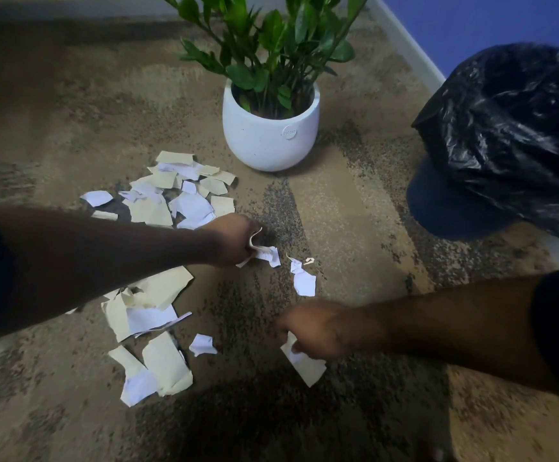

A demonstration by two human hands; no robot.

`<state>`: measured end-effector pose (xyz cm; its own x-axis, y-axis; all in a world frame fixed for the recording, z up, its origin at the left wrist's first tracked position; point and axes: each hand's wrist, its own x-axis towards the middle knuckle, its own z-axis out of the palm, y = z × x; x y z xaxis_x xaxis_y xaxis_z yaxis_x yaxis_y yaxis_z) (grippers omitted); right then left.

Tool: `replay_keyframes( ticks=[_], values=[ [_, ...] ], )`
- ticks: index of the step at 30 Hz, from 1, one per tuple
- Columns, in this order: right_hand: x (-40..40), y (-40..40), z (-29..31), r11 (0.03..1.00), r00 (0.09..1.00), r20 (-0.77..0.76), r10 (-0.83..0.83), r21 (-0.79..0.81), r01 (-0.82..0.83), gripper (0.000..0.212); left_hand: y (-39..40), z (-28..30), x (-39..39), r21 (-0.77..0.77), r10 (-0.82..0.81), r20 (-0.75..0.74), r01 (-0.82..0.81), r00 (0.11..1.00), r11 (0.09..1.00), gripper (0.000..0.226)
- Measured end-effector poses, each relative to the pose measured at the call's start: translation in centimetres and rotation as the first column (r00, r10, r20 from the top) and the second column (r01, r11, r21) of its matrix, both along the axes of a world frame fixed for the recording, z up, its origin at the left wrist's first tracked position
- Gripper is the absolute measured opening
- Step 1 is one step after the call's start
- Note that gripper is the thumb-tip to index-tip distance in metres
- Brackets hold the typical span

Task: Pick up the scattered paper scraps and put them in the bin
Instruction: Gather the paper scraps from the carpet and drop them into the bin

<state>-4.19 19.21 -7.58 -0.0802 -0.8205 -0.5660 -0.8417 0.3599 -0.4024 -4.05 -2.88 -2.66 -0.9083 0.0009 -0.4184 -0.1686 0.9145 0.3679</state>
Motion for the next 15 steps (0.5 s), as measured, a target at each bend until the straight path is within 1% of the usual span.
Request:
replay_keyframes(
  ticks=[2,5,8,10,11,13,15],
  values=[
    [-0.4,0.3,-0.2,1.000,1.000,0.021,-0.019,-0.014,0.020,0.029,0.0,-0.1,0.1,0.007,0.002,0.002,-0.002,1.000,1.000,0.021],
    [-2.0,0.5,0.3,0.992,0.992,0.044,-0.114,-0.051,0.117,0.020,0.0,-0.1,0.2,0.014,-0.004,-0.020,0.004,1.000,1.000,0.021],
    [-4.4,0.0,1.3,0.962,0.976,-0.044,-0.215,-0.180,0.204,0.012,-0.1,0.1,0.2,0.021,-0.005,-0.038,0.006,0.999,1.000,0.026],
    [-5.9,-0.7,2.3,0.934,0.948,-0.103,-0.301,-0.234,0.270,0.013,0.1,0.2,0.0,0.021,-0.012,-0.045,0.013,0.999,1.000,0.027],
    [-6.4,-1.1,2.6,0.927,0.939,-0.121,-0.322,-0.242,0.286,0.015,0.2,0.2,-0.1,0.016,-0.015,-0.049,0.016,0.999,1.000,0.027],
    [-6.7,-1.8,2.7,0.927,0.936,-0.116,-0.333,-0.223,0.302,0.013,0.4,0.2,-0.1,0.006,-0.017,-0.055,0.018,0.998,1.000,0.029],
    [-6.3,-2.3,2.1,0.938,0.945,-0.104,-0.309,-0.198,0.285,0.011,0.6,0.2,-0.1,0.012,-0.023,-0.062,0.023,0.998,1.000,0.030]
  ],
)
